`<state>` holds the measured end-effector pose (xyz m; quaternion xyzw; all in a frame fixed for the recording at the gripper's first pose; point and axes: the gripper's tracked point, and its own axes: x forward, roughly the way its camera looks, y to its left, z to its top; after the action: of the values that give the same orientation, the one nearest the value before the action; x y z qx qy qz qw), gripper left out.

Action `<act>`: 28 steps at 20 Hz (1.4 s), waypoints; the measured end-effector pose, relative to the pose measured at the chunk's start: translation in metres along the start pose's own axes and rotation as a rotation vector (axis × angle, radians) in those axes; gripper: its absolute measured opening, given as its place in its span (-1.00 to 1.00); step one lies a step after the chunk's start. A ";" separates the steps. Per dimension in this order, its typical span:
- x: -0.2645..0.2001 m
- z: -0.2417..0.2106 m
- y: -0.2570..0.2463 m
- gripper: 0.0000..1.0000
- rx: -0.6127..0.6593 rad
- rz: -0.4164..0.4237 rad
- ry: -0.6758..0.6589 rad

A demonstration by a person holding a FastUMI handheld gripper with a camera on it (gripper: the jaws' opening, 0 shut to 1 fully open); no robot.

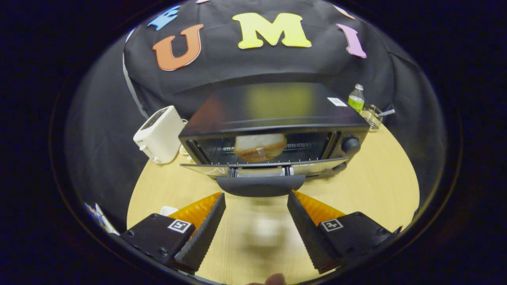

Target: Open the toaster oven, put the food inside, and close the toaster oven door.

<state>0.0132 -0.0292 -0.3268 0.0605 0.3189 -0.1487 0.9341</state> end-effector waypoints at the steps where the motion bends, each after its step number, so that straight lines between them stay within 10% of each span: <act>1: -0.004 0.011 0.000 1.00 -0.008 -0.005 -0.026; 13: -0.128 0.149 0.010 1.00 -0.052 0.044 -0.377; 28: -0.257 0.149 -0.023 1.00 -0.016 0.013 -0.496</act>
<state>-0.1015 -0.0199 -0.0522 0.0168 0.0805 -0.1506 0.9852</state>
